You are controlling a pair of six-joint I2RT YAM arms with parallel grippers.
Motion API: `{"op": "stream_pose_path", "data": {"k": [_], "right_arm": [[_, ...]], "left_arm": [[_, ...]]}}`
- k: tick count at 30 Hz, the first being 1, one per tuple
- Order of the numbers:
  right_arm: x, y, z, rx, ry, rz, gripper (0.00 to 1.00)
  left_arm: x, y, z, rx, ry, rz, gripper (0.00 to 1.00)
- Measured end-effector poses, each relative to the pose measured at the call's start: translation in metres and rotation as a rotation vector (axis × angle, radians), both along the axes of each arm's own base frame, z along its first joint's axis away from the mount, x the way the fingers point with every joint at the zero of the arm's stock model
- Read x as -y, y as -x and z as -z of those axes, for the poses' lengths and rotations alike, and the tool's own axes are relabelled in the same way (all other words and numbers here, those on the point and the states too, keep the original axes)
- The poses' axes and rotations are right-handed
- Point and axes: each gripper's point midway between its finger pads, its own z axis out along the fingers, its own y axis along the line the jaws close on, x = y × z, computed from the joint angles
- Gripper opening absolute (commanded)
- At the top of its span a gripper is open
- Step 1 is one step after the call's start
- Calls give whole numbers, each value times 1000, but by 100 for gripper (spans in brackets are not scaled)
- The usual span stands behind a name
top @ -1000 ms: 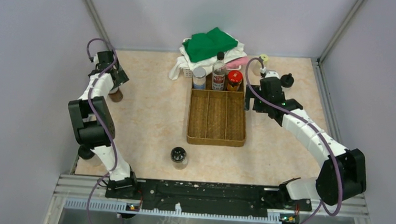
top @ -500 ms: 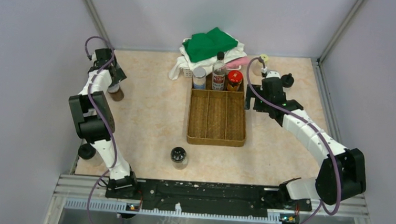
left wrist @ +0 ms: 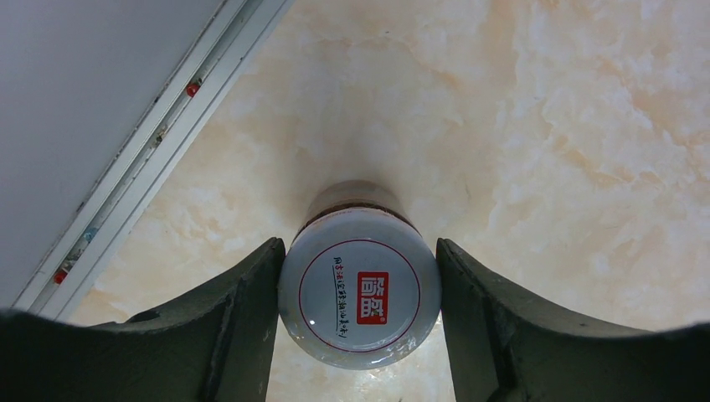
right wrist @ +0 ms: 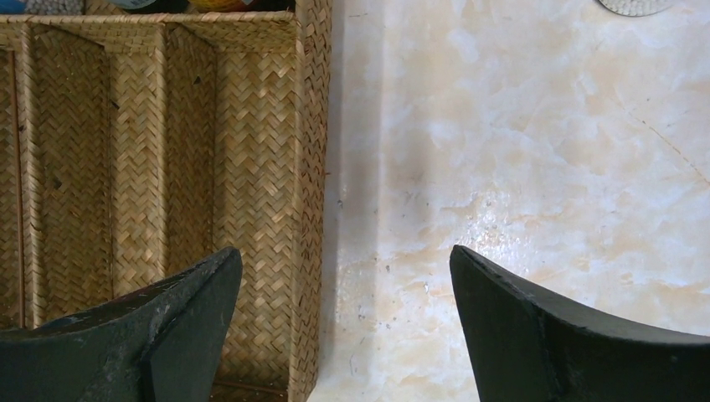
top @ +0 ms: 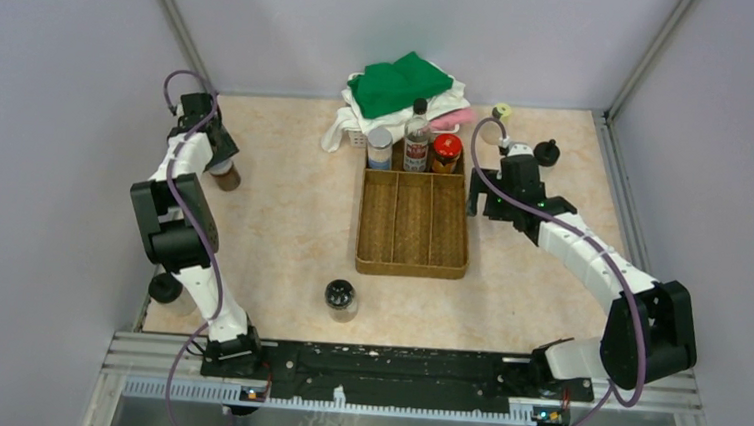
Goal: Organize the condiment bottles
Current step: Pick up the bottle from the corner of the board, then place the bottle in the storage box.
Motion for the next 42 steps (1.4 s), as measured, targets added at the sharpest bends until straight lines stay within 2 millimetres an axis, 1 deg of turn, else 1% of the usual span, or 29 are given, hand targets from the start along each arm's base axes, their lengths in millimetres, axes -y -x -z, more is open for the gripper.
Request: {"op": "stream_pose_path", "data": {"k": [3, 4, 7, 10, 13, 15, 17, 18, 19, 23, 26, 28, 30, 33, 37, 42], "right_arm": [[0, 1, 2, -3, -2, -1, 93], [0, 2, 2, -1, -6, 1, 93], [1, 4, 2, 2, -11, 6, 93], [2, 4, -1, 13, -21, 13, 93], [2, 5, -6, 27, -32, 18, 93], [2, 6, -11, 40, -38, 19, 93], [2, 7, -15, 49, -42, 19, 93], [3, 7, -17, 55, -45, 19, 93], [3, 7, -18, 59, -47, 20, 93], [3, 8, -24, 76, -55, 21, 93], [4, 9, -28, 85, -65, 24, 93], [4, 10, -29, 86, -70, 24, 93], [4, 11, -29, 85, -73, 22, 93], [3, 13, -29, 80, -79, 21, 93], [4, 15, -32, 85, -81, 21, 93], [4, 17, -36, 92, -84, 20, 93]], "left_arm": [[6, 0, 0, 1, 10, 24, 48], [11, 1, 0, 1, 14, 38, 48], [35, 1, 0, -8, 16, 98, 47], [84, -1, 0, -30, 9, 213, 47], [147, 3, 0, -52, 20, 357, 47], [184, 9, -3, -61, 35, 446, 47], [206, 17, -9, -66, 39, 507, 47], [215, 22, -15, -65, 35, 536, 47], [219, 24, -20, -58, 32, 550, 47], [227, 35, -53, -14, 1, 591, 47], [234, 40, -77, 23, -26, 618, 47], [247, 42, -90, 50, -33, 651, 47], [266, 45, -101, 76, -32, 696, 47], [294, 52, -110, 95, -26, 764, 47], [332, 66, -117, 102, -21, 854, 47], [371, 78, -125, 124, -12, 940, 47]]}}
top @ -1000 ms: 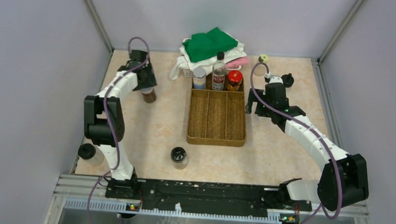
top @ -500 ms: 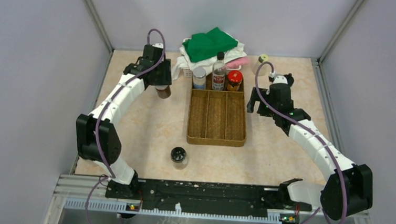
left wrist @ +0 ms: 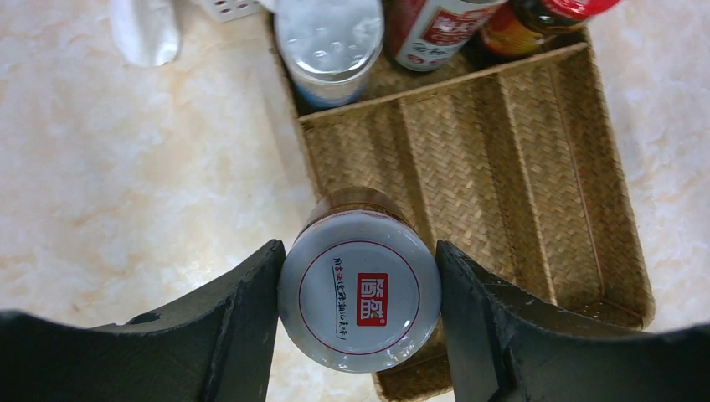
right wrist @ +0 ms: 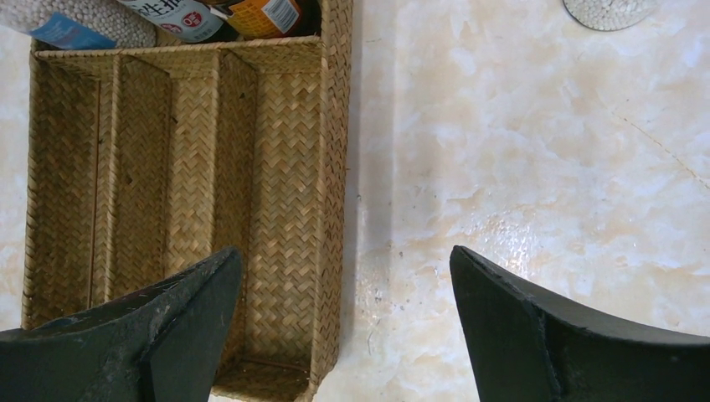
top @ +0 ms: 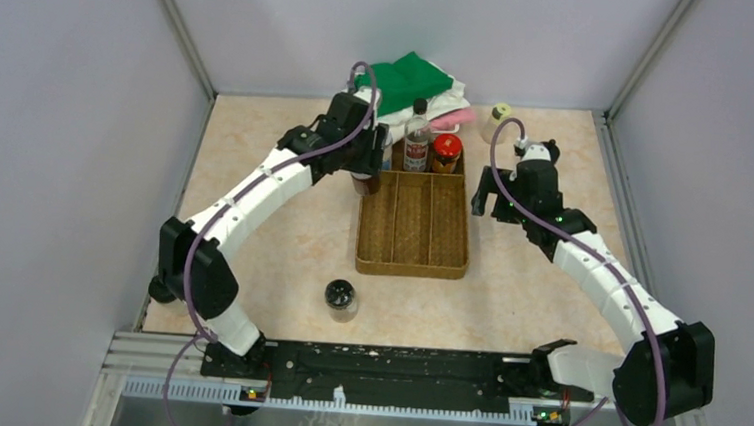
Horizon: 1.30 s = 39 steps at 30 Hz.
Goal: Organize the condiment bottles
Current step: Place the bottle in the storage box.
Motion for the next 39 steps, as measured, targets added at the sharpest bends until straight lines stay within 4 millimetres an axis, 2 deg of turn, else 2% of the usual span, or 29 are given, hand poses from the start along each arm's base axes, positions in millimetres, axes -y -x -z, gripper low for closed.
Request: {"op": "stream_pose_path", "data": {"k": [3, 7, 14, 24, 31, 39], "right_arm": [[1, 2, -1, -1, 0, 0, 93], [1, 2, -2, 3, -1, 0, 93], [2, 5, 3, -7, 3, 0, 93], [9, 8, 15, -32, 10, 15, 93], [9, 8, 19, -31, 6, 14, 93], [8, 7, 24, -45, 9, 11, 93]], "left_arm": [[19, 2, 5, -6, 1, 35, 47], [38, 3, 24, -33, -10, 64, 47], [56, -3, 61, -77, -47, 84, 46], [58, -26, 64, -7, -69, 49, 47], [54, -31, 65, 11, -91, 23, 48], [47, -31, 83, -25, -139, 4, 50]]}}
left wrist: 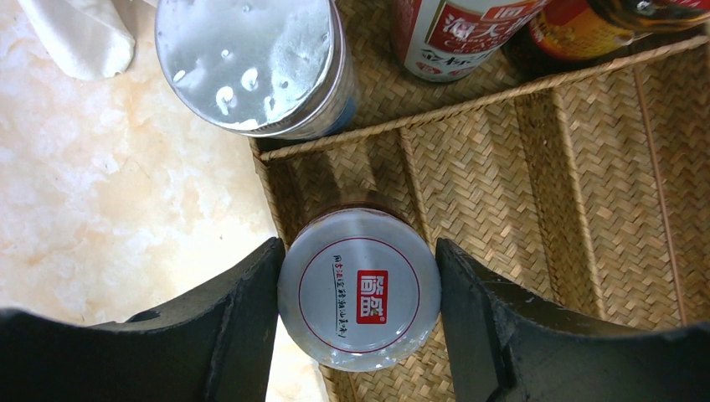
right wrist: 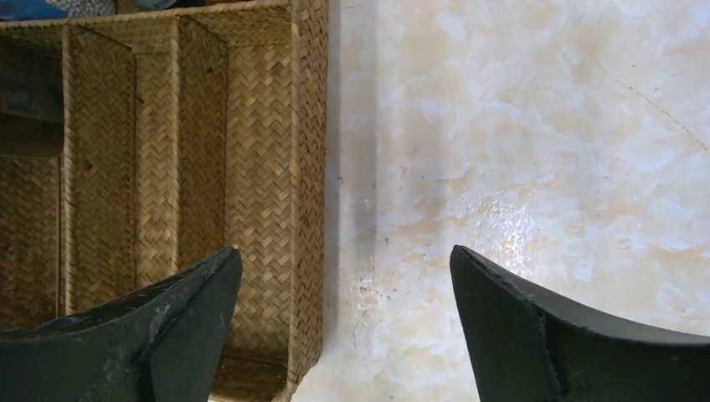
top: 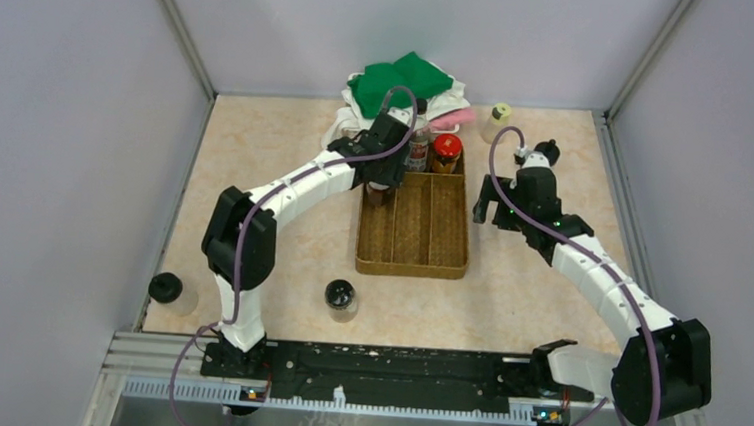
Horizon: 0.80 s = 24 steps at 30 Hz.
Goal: Organize the condiment bottles
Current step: Place the bottle in the storage box.
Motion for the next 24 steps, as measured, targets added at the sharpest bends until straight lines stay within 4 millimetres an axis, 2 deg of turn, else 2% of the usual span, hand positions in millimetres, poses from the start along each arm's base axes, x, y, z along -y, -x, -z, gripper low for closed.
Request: {"op": "stream_pose_path", "data": {"k": [4, 17, 21, 24], "right_arm": [[-1, -1, 1, 3, -2, -1, 93], [-2, 0, 4, -4, -8, -10, 93], [-2, 0, 4, -3, -8, -10, 93], [-2, 0, 4, -3, -9, -10, 93]], "left_arm": [[-1, 1, 1, -6, -2, -2, 61], [-2, 3, 6, -20, 1, -12, 60], [-2, 5, 18, -38, -6, -18, 63], [-4, 8, 34, -66, -24, -20, 73]]}}
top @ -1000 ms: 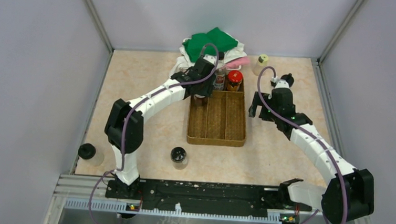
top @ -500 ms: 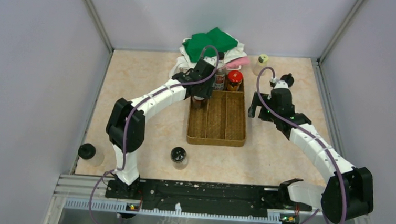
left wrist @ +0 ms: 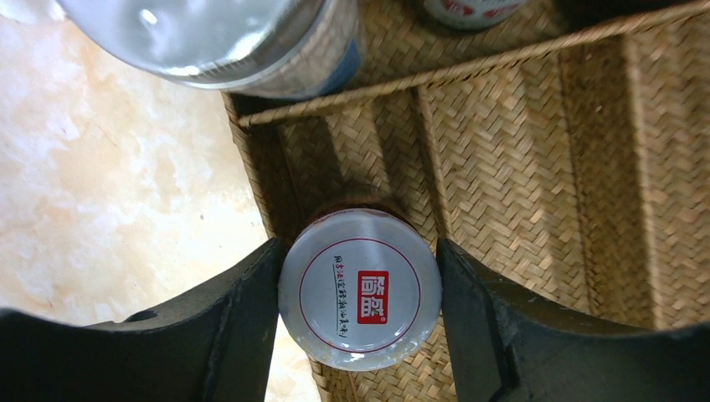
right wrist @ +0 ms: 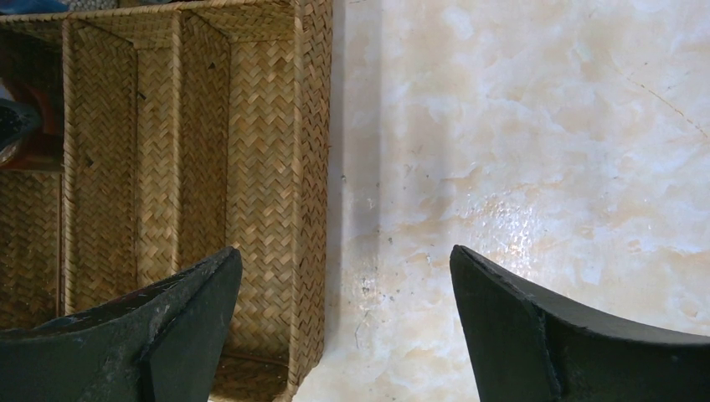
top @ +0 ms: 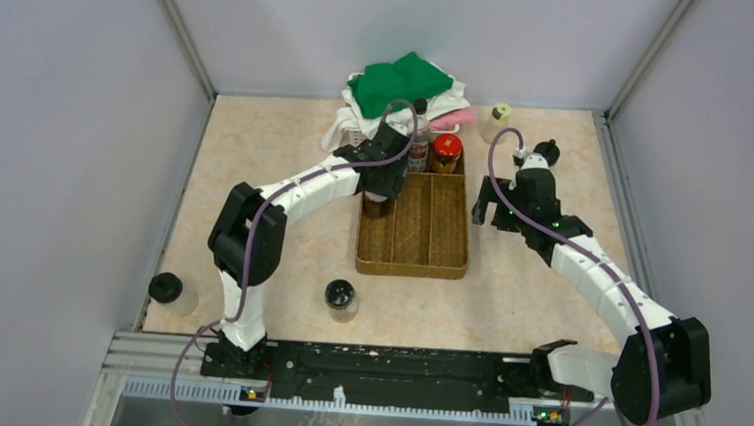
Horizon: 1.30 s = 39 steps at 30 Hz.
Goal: Organize the condiment bottles
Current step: Place the bottle in the storage box, then pick up the bottle from the corner of the board.
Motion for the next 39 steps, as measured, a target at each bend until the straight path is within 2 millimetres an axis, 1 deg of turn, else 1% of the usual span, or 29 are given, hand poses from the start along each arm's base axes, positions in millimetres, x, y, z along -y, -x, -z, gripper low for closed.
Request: {"op": "stream_pose_path", "data": {"k": [2, 4, 5, 6, 11, 14, 16, 17, 19, 21, 23, 25, 26, 28, 29, 31, 34, 36, 39], "right_arm": [[1, 0, 0, 0, 0, 2, 93], [1, 0, 1, -2, 1, 4, 94], [1, 0, 1, -3, 1, 4, 94], [1, 0, 2, -4, 1, 4, 94], [2, 0, 6, -13, 7, 8, 93], [6, -3, 6, -20, 22, 26, 94], [12, -12, 0, -20, 32, 53, 93], [15, -18, -5, -11, 36, 70, 93], [29, -38, -25, 27, 47, 128, 94], [43, -56, -46, 73, 47, 184, 94], [59, -75, -69, 128, 37, 232, 93], [67, -91, -85, 164, 24, 254, 92], [69, -100, -92, 178, 17, 257, 91], [67, -121, -101, 194, 3, 243, 90], [62, -131, -102, 195, -9, 224, 90], [51, -146, -99, 187, -27, 176, 90], [37, -163, -90, 161, -42, 102, 91], [30, -175, -83, 145, -37, 60, 91], [27, -188, -72, 134, -13, 38, 92]], "left_arm": [[-2, 2, 9, -16, -18, -3, 78], [-2, -1, 9, -10, -14, -6, 81], [-2, -2, 8, -4, -9, -7, 94], [-1, -4, 7, 5, -4, -8, 98], [1, -7, 3, 16, 3, -9, 99], [2, -8, -6, 30, 12, -9, 99], [2, -9, -21, 52, 23, -10, 99], [1, -9, -33, 69, 32, -11, 99], [-2, -8, -60, 113, 53, -15, 99], [-6, -6, -95, 174, 84, -19, 99], [-12, -2, -126, 232, 110, -25, 99], [-19, 4, -152, 281, 133, -31, 99], [-23, 6, -162, 301, 144, -36, 99], [-29, 10, -171, 323, 152, -43, 99], [-31, 11, -171, 325, 151, -47, 99], [-35, 13, -165, 314, 141, -52, 99], [-41, 15, -146, 276, 112, -57, 99], [-43, 15, -137, 258, 98, -59, 99], [-44, 13, -130, 244, 88, -57, 99]]}}
